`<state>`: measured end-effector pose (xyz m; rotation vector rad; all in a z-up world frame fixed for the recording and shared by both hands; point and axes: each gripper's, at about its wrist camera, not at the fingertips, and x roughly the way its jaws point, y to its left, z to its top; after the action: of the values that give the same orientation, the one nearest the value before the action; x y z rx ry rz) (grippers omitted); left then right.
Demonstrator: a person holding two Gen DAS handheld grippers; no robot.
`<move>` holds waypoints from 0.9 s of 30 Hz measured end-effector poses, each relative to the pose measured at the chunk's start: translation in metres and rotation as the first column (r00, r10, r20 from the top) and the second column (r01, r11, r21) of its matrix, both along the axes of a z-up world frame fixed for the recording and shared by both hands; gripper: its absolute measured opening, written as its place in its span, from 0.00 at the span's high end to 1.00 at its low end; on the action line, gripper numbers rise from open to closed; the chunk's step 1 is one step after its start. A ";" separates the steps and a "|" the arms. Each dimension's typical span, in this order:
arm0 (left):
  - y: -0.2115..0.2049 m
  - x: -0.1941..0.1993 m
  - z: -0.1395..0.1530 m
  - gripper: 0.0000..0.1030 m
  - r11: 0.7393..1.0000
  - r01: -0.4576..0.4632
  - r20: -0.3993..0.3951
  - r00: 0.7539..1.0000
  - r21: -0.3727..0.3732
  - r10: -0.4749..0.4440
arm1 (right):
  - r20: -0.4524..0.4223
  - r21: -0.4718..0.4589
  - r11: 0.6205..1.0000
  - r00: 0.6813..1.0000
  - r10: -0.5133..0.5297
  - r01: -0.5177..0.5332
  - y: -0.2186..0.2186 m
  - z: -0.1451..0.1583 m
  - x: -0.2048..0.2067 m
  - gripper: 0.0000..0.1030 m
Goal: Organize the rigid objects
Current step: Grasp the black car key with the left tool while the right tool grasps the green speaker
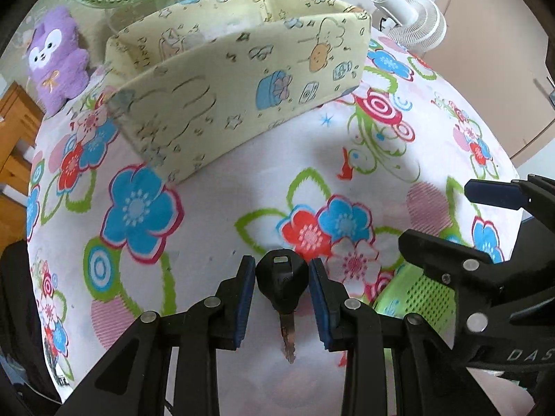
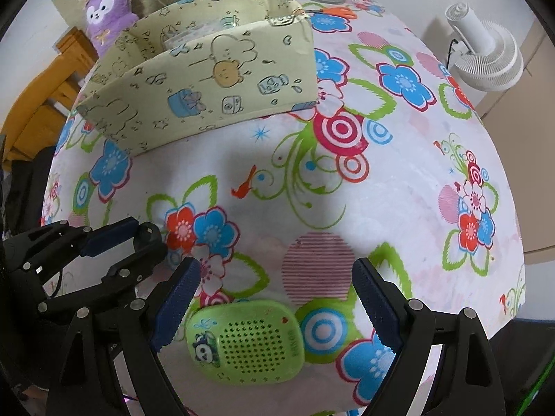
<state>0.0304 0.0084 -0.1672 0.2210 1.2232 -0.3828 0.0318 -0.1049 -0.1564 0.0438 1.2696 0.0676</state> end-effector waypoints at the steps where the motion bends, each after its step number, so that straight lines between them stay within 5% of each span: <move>1: 0.004 -0.003 -0.001 0.70 1.000 -0.003 -0.003 1.000 0.003 0.003 | -0.003 -0.001 1.000 1.000 0.002 -0.002 0.001 -0.001 -0.002 0.12; 27: 0.030 -0.043 -0.010 0.69 0.999 0.031 -0.016 0.999 0.024 -0.031 | -0.063 -0.028 0.997 0.995 0.072 -0.074 0.023 -0.036 -0.037 0.12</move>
<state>-0.0123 0.0387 -0.1767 0.2587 1.2418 -0.3971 -0.0055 -0.0815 -0.1922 -0.0264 1.3336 0.1106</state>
